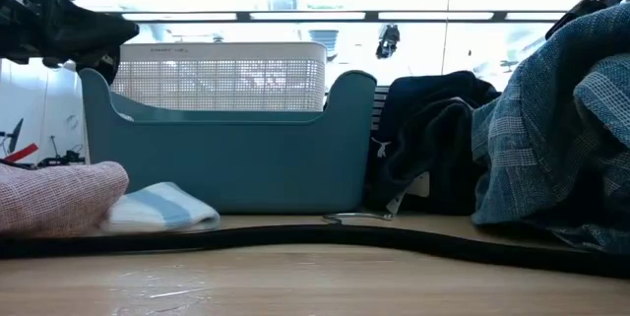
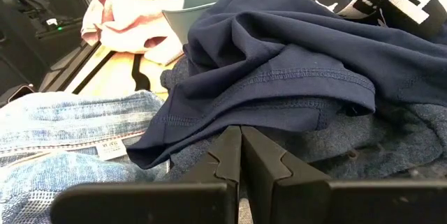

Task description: Pick & Place Cloths

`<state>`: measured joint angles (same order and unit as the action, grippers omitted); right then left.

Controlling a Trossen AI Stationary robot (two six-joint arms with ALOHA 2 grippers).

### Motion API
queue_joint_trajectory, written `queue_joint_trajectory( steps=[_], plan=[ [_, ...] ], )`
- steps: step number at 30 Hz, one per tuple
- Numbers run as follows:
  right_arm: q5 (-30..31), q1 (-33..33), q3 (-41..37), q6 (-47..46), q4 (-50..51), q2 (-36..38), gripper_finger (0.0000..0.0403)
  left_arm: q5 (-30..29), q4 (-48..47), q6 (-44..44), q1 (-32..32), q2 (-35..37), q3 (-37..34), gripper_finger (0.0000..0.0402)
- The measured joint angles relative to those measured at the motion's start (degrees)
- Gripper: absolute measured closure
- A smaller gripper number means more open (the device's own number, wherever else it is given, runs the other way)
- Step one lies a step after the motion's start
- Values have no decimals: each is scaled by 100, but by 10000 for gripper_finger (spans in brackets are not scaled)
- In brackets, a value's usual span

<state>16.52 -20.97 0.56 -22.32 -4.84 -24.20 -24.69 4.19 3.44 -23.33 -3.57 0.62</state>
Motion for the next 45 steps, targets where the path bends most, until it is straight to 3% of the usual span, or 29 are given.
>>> queue_joint_trajectory(
  steps=[24, 31, 45],
  plan=[
    [1, 0, -2, -7, -4, 1, 394, 0, 1, -2, -2, 0, 0, 376],
    [-108, -3, -2, -1895, -4, 1, 394, 0, 0, -1, 0, 0, 0, 376],
    [-182, -13, -2, -2687, -22, -1, 394, -1, 1, -1, -1, 2, 0, 376]
  ],
)
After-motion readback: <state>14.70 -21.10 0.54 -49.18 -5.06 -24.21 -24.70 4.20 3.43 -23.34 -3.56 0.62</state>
